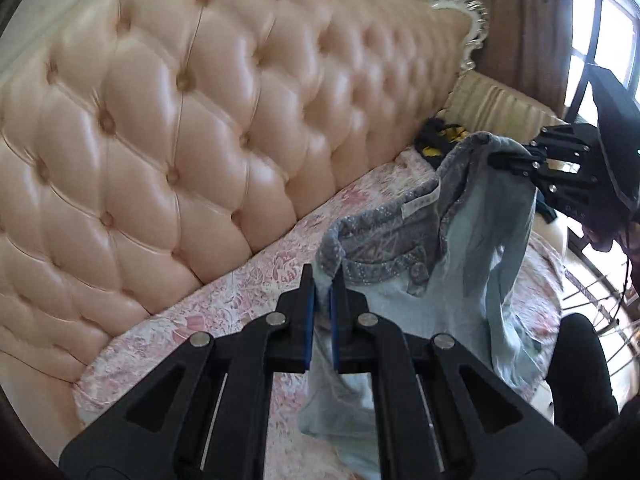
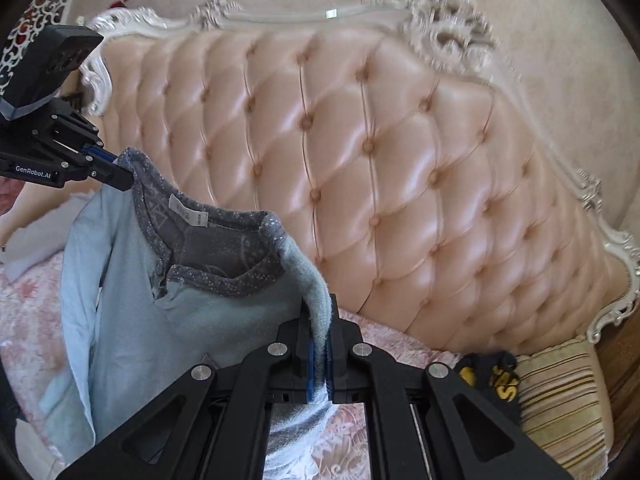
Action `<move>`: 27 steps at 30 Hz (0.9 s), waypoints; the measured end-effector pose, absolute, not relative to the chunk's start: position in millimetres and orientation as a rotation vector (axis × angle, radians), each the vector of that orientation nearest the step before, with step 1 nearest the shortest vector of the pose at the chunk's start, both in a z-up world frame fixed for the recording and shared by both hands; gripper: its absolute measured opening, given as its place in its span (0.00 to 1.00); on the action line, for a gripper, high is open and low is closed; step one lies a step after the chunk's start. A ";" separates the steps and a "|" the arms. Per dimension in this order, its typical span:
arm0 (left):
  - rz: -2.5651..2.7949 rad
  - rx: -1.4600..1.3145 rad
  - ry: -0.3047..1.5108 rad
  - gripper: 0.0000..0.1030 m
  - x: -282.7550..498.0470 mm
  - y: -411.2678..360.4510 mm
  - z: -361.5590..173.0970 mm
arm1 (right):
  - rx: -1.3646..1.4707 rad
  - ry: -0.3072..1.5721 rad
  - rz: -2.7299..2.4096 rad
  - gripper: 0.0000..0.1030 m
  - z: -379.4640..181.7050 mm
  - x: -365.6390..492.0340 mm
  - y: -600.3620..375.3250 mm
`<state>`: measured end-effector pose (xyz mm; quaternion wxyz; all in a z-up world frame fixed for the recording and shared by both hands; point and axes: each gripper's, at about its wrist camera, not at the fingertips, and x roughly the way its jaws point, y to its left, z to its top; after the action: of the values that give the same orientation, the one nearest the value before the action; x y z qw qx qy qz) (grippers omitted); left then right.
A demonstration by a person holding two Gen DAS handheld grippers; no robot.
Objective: Fold clothes
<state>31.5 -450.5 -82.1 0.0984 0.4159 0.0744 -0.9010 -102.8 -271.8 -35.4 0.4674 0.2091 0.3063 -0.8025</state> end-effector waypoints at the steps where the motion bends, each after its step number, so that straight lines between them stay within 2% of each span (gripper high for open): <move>1: -2.641 1.254 0.241 0.08 21.2 -458.9 -98.0 | 0.547 0.765 -1.962 0.03 -51.3 -117.6 -285.6; 8: -2.498 1.346 0.417 0.07 -27.8 -506.8 -195.7 | 0.749 0.833 -1.895 0.03 -145.9 -187.9 -355.6; 13: -2.448 1.386 0.505 0.07 -47.7 -525.7 -240.7 | 0.864 0.864 -1.864 0.03 -202.8 -215.2 -383.1; 27: -2.346 1.479 0.619 0.08 -72.1 -540.8 -315.9 | 1.031 0.875 -1.822 0.03 -278.4 -241.3 -400.6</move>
<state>-72.1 -540.8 -315.9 0.1494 0.5146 0.2152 -0.8165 -241.3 -400.6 -278.4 0.4227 0.4120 0.3495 -0.7277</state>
